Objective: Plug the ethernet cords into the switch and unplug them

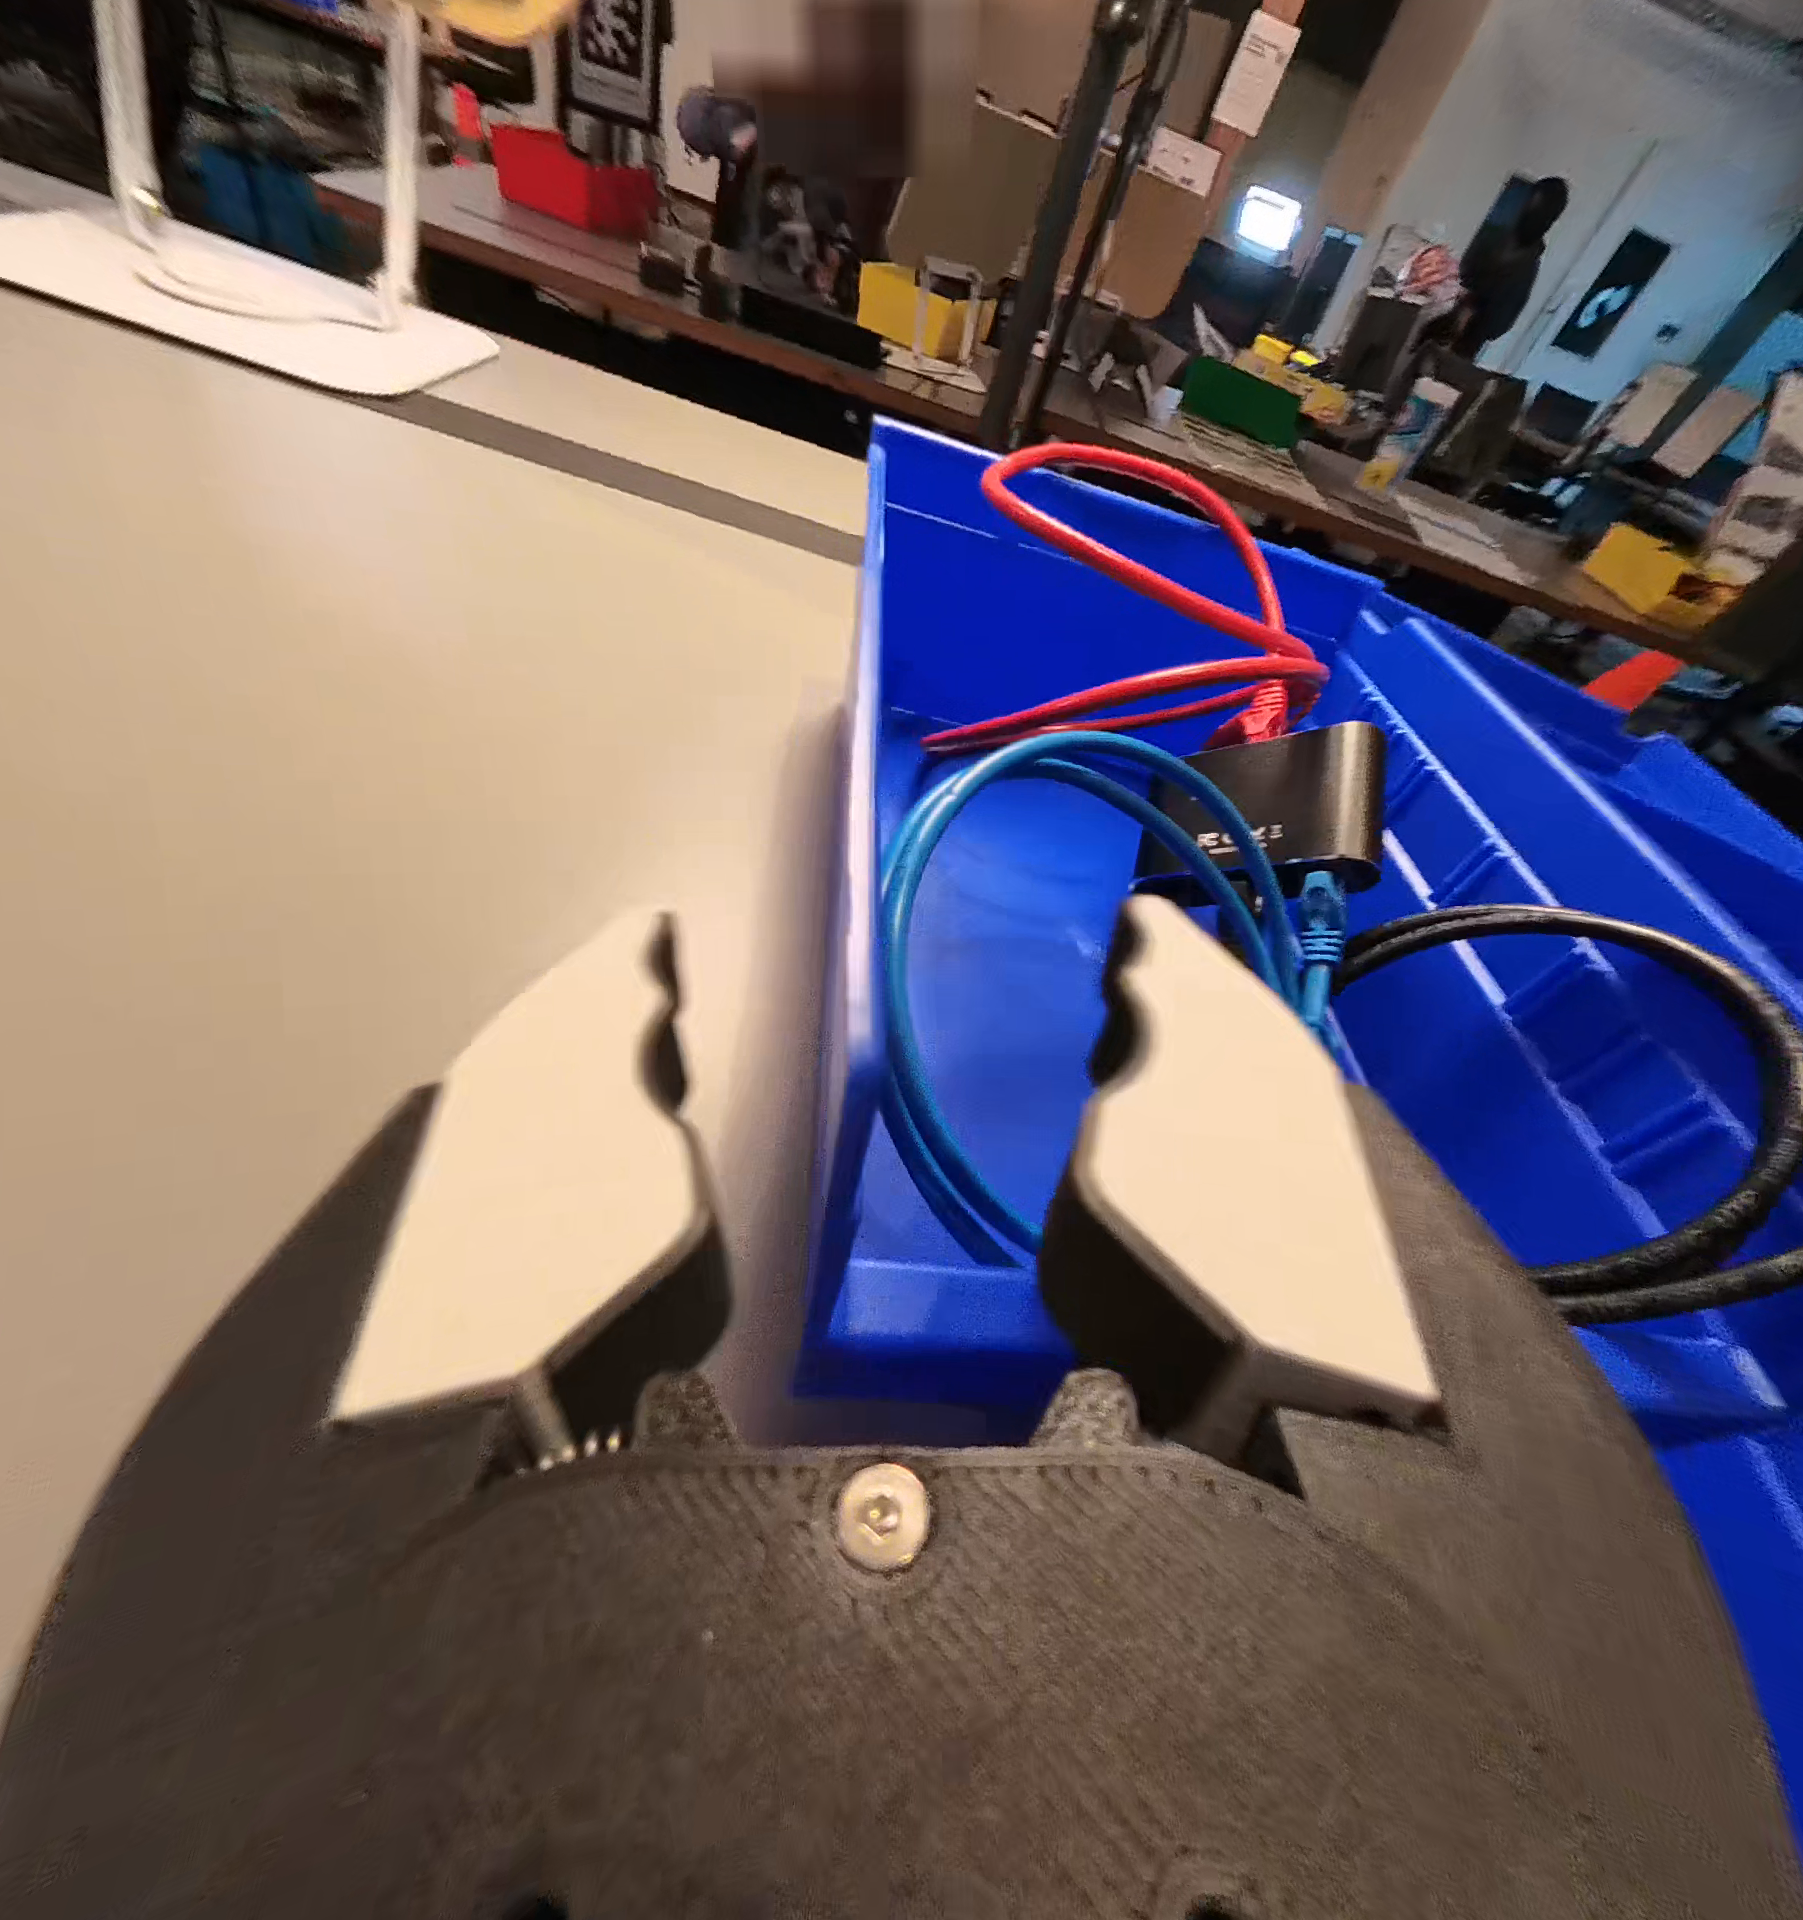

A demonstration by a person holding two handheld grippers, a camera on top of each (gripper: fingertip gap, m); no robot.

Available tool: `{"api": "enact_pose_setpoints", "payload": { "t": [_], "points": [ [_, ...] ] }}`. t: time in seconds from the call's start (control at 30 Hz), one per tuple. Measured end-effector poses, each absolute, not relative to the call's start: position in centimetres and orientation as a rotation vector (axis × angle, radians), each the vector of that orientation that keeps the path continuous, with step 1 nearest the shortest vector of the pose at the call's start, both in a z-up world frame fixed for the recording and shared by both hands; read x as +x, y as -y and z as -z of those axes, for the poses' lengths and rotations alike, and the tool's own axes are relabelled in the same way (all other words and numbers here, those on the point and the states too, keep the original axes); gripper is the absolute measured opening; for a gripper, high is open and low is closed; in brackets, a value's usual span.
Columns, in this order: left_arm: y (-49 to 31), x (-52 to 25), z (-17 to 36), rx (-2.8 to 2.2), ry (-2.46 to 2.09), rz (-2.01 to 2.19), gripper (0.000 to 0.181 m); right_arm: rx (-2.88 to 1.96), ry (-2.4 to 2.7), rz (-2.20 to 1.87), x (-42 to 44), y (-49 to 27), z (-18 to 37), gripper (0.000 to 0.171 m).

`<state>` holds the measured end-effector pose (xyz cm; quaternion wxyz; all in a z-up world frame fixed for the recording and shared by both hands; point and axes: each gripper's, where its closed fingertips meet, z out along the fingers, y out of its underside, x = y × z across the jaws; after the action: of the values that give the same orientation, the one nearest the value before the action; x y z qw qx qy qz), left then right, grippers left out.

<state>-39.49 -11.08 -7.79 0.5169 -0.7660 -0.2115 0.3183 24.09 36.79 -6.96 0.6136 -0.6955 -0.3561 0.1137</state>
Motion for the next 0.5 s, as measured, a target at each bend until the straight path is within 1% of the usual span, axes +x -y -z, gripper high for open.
{"api": "enact_pose_setpoints", "payload": {
  "t": [0.03, 0.1, 0.13, 0.33, 0.5],
  "points": [
    [11.2, -39.5, 7.8, -1.851, 0.491, -0.794, 0.038, -1.597, 0.825, -0.218, 24.1, -36.8, 7.0, 0.057],
    [10.9, -39.1, 7.6, -1.843, 0.445, -0.825, 0.023, -1.564, 0.840, -0.158, 24.0, -36.6, 6.9, 0.022],
    [10.7, -38.7, 7.5, -1.836, 0.417, -0.831, 0.015, -1.543, 0.841, -0.136, 24.0, -36.5, 6.8, 0.011],
    [9.6, -36.0, 7.4, -1.820, 0.238, -0.807, 0.007, -1.520, 0.881, -0.166, 23.6, -35.9, 6.8, 0.007],
    [8.8, -34.2, 6.9, -1.781, 0.138, -0.773, 0.007, -1.495, 0.924, -0.196, 23.1, -35.3, 6.8, 0.005]
  ]
}}
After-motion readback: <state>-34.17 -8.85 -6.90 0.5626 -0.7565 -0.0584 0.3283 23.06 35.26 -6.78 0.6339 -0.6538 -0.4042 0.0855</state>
